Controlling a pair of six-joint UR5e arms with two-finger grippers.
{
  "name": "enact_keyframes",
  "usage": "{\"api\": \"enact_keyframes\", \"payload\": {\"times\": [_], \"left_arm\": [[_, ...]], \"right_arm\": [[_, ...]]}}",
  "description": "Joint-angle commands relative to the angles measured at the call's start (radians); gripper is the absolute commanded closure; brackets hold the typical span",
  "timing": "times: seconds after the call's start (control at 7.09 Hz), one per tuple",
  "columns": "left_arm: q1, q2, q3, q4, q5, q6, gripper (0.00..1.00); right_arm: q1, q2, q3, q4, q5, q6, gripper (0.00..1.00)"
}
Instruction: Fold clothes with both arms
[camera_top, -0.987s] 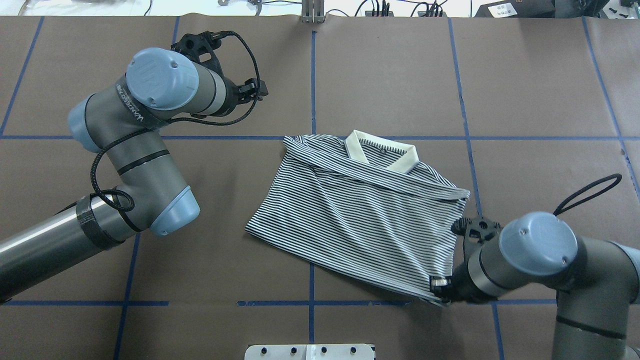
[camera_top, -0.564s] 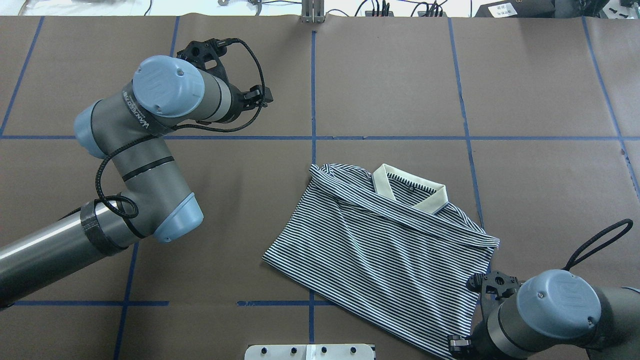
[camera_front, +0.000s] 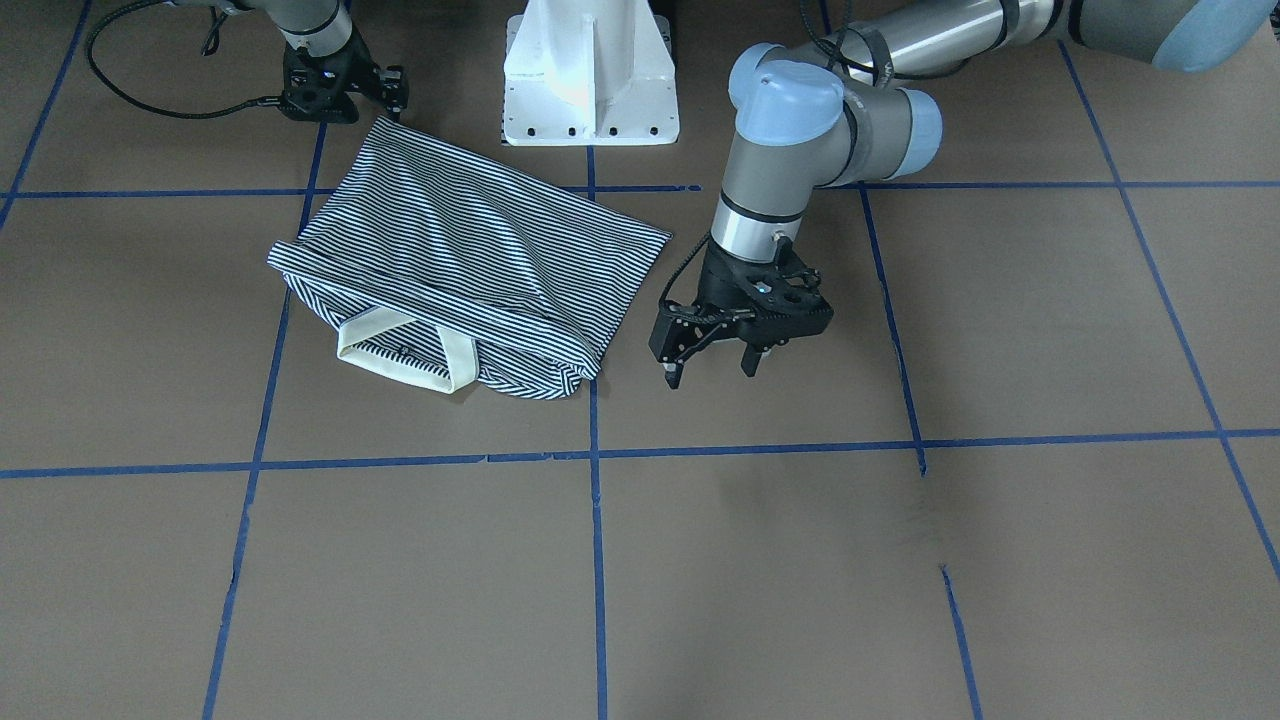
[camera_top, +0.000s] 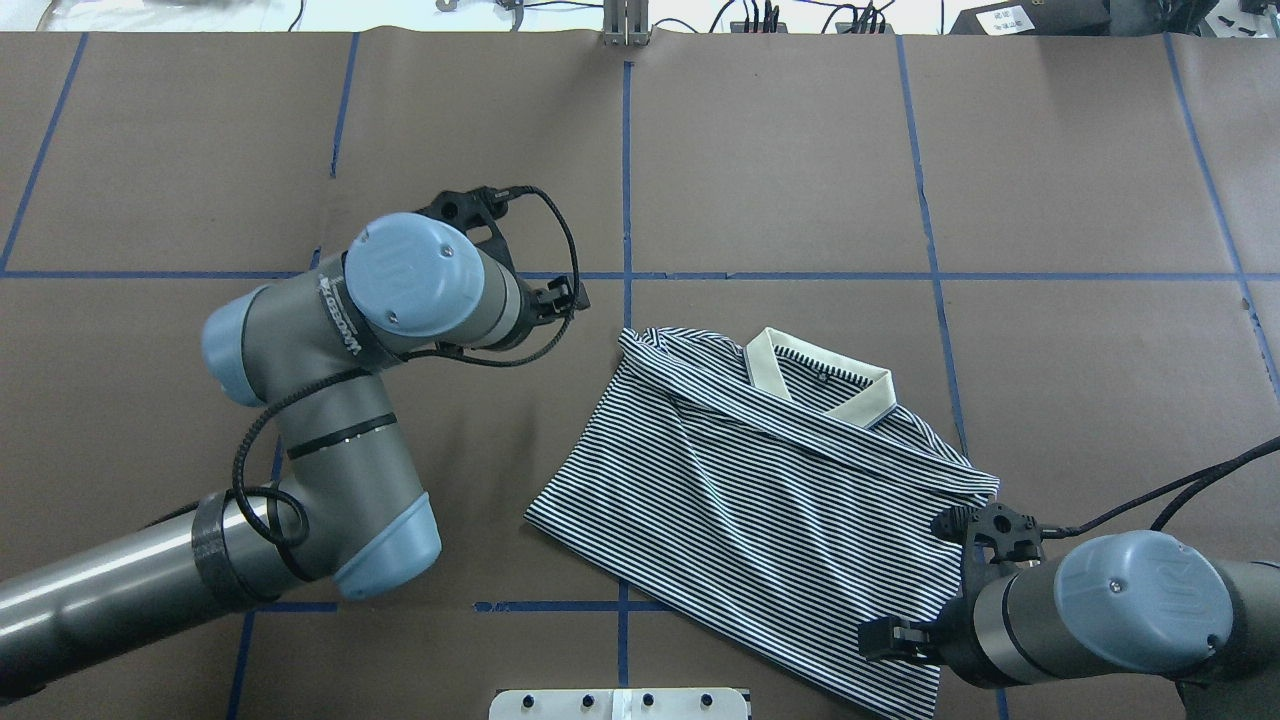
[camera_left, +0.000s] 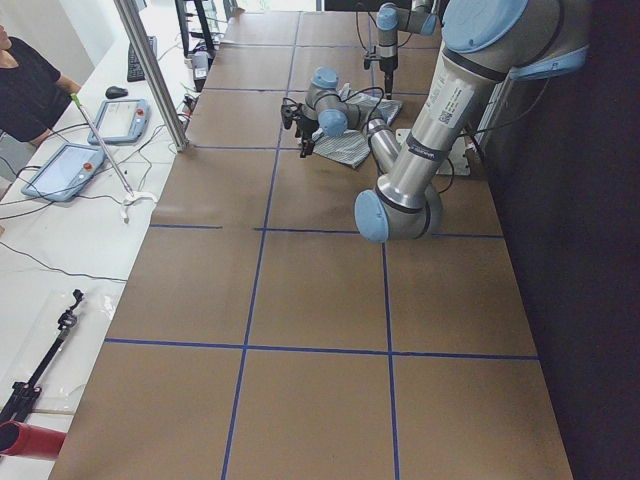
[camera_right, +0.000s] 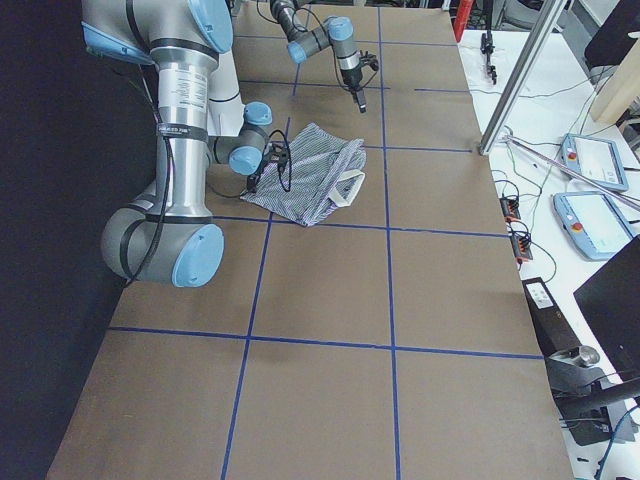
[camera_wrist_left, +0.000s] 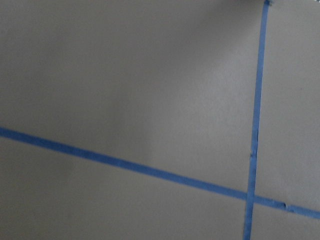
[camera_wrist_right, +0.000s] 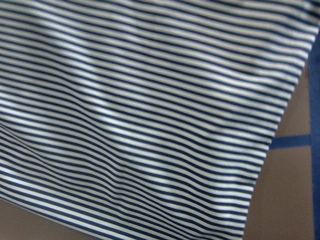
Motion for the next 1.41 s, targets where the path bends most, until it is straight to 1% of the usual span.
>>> {"api": "enact_keyframes", "payload": {"times": [0.0,0.14,0.28,0.42,0.71,0.99,1.13,1.27], "left_arm": [[0.126,0.007,-0.036,0.119,0.01,-0.212,0.0],[0.169,0.006,-0.034,0.128,0.042,-0.264,0.0],[0.177,0.009,-0.051,0.139,0.047,-0.28,0.0],[0.197,0.01,-0.06,0.155,0.047,-0.282,0.0],[0.232,0.041,-0.054,0.152,0.05,-0.305,0.0],[0.236,0.044,-0.054,0.15,0.049,-0.316,0.02],[0.246,0.043,-0.053,0.15,0.047,-0.34,0.17],[0.254,0.039,-0.051,0.15,0.049,-0.342,0.24]], "right_arm": [[0.119,0.031,-0.001,0.092,-0.01,0.001,0.0],[0.149,0.069,-0.001,0.092,-0.01,0.001,0.0],[0.172,0.142,-0.02,0.077,-0.007,0.077,0.0],[0.174,0.166,-0.043,0.078,-0.009,0.102,0.0],[0.204,0.175,-0.037,0.08,0.013,0.107,0.0],[0.212,0.177,-0.036,0.08,0.013,0.107,0.0],[0.221,0.177,-0.036,0.08,0.016,0.107,0.0],[0.247,0.174,-0.036,0.08,0.059,0.107,0.0]]}}
